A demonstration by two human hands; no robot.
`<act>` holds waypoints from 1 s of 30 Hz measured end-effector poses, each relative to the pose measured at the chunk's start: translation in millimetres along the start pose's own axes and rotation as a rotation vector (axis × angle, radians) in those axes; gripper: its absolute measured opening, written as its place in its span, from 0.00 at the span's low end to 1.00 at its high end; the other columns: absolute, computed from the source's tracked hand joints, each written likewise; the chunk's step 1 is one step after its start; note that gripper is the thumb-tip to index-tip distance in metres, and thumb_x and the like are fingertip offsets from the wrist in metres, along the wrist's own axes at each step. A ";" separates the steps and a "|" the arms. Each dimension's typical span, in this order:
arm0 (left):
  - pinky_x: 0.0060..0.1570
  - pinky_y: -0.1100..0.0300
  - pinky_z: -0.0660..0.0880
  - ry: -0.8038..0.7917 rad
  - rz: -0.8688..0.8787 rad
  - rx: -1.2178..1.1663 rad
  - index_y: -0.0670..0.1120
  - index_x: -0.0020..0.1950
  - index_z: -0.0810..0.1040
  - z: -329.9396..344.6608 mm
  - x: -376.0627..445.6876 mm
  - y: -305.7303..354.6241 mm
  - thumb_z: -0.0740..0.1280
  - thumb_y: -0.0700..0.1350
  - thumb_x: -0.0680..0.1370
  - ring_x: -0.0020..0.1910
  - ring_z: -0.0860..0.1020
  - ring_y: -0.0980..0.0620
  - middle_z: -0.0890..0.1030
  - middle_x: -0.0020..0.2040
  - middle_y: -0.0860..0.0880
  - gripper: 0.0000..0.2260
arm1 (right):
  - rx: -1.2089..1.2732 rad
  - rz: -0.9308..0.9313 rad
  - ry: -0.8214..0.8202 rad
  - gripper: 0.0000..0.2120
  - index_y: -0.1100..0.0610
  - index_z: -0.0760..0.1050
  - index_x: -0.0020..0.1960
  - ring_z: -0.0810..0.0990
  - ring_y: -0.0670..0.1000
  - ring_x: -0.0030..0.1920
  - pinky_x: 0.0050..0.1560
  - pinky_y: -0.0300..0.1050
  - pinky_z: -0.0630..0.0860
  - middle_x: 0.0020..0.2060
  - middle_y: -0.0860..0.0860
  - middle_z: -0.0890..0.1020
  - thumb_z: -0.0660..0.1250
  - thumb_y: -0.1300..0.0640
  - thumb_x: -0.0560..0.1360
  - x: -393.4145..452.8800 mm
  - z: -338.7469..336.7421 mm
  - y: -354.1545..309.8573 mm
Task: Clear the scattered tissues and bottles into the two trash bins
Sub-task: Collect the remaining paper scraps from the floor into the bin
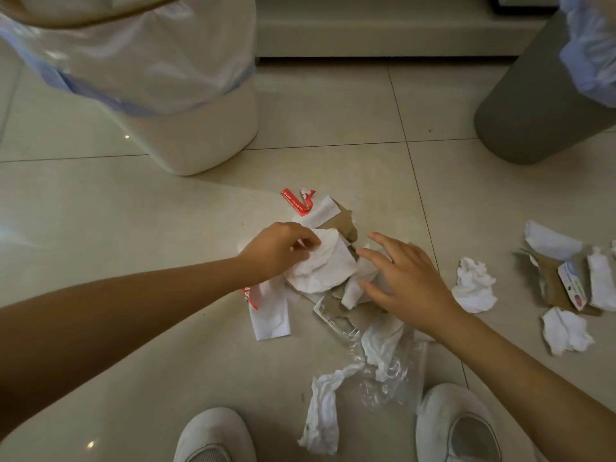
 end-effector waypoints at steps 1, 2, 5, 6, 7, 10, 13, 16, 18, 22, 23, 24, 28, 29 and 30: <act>0.53 0.60 0.73 -0.019 -0.013 0.049 0.52 0.62 0.77 1.9 3.1 0.4 0.71 0.42 0.73 0.53 0.76 0.54 0.77 0.60 0.52 0.18 | 0.000 -0.001 0.002 0.26 0.51 0.70 0.68 0.68 0.55 0.68 0.68 0.60 0.62 0.71 0.51 0.66 0.58 0.42 0.73 0.6 0.7 0.8; 0.53 0.59 0.73 -0.045 -0.011 0.128 0.53 0.66 0.73 5.1 5.8 1.0 0.73 0.43 0.72 0.57 0.74 0.52 0.73 0.64 0.51 0.24 | -0.002 -0.003 0.003 0.25 0.51 0.70 0.68 0.68 0.55 0.69 0.68 0.60 0.62 0.71 0.51 0.66 0.60 0.43 0.73 0.8 1.7 1.9; 0.58 0.55 0.70 -0.076 0.033 0.355 0.54 0.74 0.62 12.0 11.3 6.9 0.74 0.48 0.70 0.65 0.67 0.49 0.65 0.69 0.50 0.36 | -0.018 -0.002 -0.013 0.25 0.51 0.70 0.68 0.67 0.55 0.69 0.69 0.60 0.61 0.72 0.52 0.65 0.64 0.45 0.74 0.5 7.1 7.5; 0.59 0.55 0.68 -0.080 0.031 0.380 0.54 0.74 0.60 14.0 12.8 7.9 0.74 0.50 0.70 0.65 0.68 0.49 0.67 0.69 0.50 0.36 | -0.020 0.004 -0.025 0.25 0.51 0.69 0.69 0.66 0.55 0.70 0.69 0.60 0.61 0.73 0.51 0.64 0.64 0.46 0.74 -0.3 9.2 9.9; 0.59 0.56 0.67 -0.090 0.010 0.393 0.54 0.74 0.60 16.2 14.3 7.4 0.74 0.52 0.70 0.64 0.69 0.49 0.69 0.68 0.50 0.36 | -0.021 0.012 -0.039 0.25 0.50 0.68 0.70 0.65 0.54 0.70 0.70 0.59 0.60 0.73 0.51 0.63 0.64 0.46 0.75 -1.1 11.5 12.0; 0.57 0.56 0.65 -0.104 -0.057 0.401 0.53 0.71 0.65 18.0 17.2 4.2 0.74 0.55 0.69 0.62 0.70 0.49 0.74 0.64 0.50 0.33 | -0.007 0.038 -0.095 0.27 0.48 0.63 0.72 0.61 0.52 0.73 0.72 0.55 0.57 0.75 0.49 0.59 0.63 0.45 0.76 -4.4 19.3 18.4; 0.55 0.56 0.64 -0.087 -0.064 0.383 0.53 0.65 0.73 9.6 17.1 6.1 0.72 0.56 0.71 0.60 0.68 0.50 0.75 0.61 0.51 0.24 | 0.032 0.061 -0.106 0.28 0.48 0.62 0.73 0.61 0.52 0.72 0.71 0.53 0.59 0.75 0.48 0.58 0.64 0.44 0.75 -5.8 21.4 25.3; 0.55 0.55 0.64 -0.053 -0.061 0.316 0.53 0.61 0.75 -9.8 14.5 8.9 0.71 0.55 0.72 0.58 0.71 0.51 0.76 0.59 0.52 0.20 | 0.066 0.089 -0.097 0.29 0.47 0.61 0.73 0.64 0.52 0.70 0.68 0.51 0.61 0.75 0.48 0.59 0.65 0.46 0.75 -2.2 17.5 35.6; 0.50 0.58 0.66 -0.041 -0.097 0.211 0.52 0.59 0.76 -26.5 12.6 8.5 0.72 0.54 0.72 0.52 0.74 0.51 0.78 0.53 0.53 0.17 | 0.042 0.062 -0.150 0.31 0.44 0.57 0.74 0.63 0.53 0.72 0.70 0.52 0.59 0.75 0.48 0.57 0.65 0.45 0.75 -0.1 19.8 38.2; 0.44 0.60 0.67 0.016 -0.141 -0.013 0.50 0.57 0.76 -57.2 10.4 7.5 0.73 0.50 0.73 0.47 0.75 0.51 0.78 0.48 0.53 0.15 | -0.036 -0.048 -0.293 0.37 0.35 0.49 0.74 0.55 0.53 0.75 0.73 0.59 0.54 0.77 0.48 0.50 0.65 0.36 0.72 1.0 32.4 29.1; 0.44 0.60 0.68 0.025 -0.136 -0.042 0.50 0.57 0.77 -62.5 10.5 8.1 0.72 0.49 0.73 0.48 0.76 0.51 0.79 0.48 0.52 0.14 | -0.055 -0.061 -0.305 0.37 0.34 0.49 0.74 0.55 0.53 0.75 0.72 0.60 0.54 0.77 0.48 0.49 0.65 0.34 0.70 1.6 34.8 27.0; 0.46 0.59 0.69 0.029 -0.135 -0.067 0.50 0.58 0.77 -66.9 10.6 8.5 0.72 0.48 0.74 0.49 0.76 0.51 0.79 0.50 0.52 0.13 | -0.073 -0.065 -0.308 0.38 0.34 0.50 0.73 0.55 0.54 0.75 0.72 0.60 0.55 0.77 0.48 0.49 0.65 0.33 0.70 1.7 36.1 25.1; 0.53 0.55 0.74 0.058 -0.158 -0.154 0.54 0.56 0.77 -78.8 10.5 6.9 0.71 0.48 0.74 0.51 0.77 0.53 0.80 0.51 0.54 0.12 | -0.081 -0.044 -0.279 0.42 0.37 0.50 0.74 0.56 0.55 0.74 0.71 0.60 0.56 0.77 0.49 0.48 0.64 0.29 0.66 1.2 40.0 18.1; 0.53 0.55 0.74 0.072 -0.163 -0.158 0.54 0.55 0.77 -80.5 10.0 6.7 0.71 0.48 0.73 0.51 0.77 0.53 0.80 0.51 0.54 0.11 | -0.085 -0.044 -0.274 0.44 0.38 0.49 0.75 0.55 0.55 0.75 0.71 0.61 0.56 0.77 0.48 0.48 0.65 0.29 0.65 0.2 42.1 14.0; 0.53 0.56 0.74 0.078 -0.166 -0.151 0.54 0.55 0.77 -81.1 9.2 7.0 0.72 0.48 0.73 0.51 0.77 0.53 0.80 0.51 0.54 0.11 | -0.098 -0.048 -0.278 0.46 0.38 0.48 0.75 0.54 0.55 0.75 0.71 0.62 0.56 0.77 0.49 0.47 0.66 0.29 0.65 -1.2 45.6 9.3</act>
Point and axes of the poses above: each hand's wrist, its own x-axis towards the middle knuckle, its own z-axis out of the palm, y = z × x, the point moved 8 cm from there along x, towards the middle knuckle
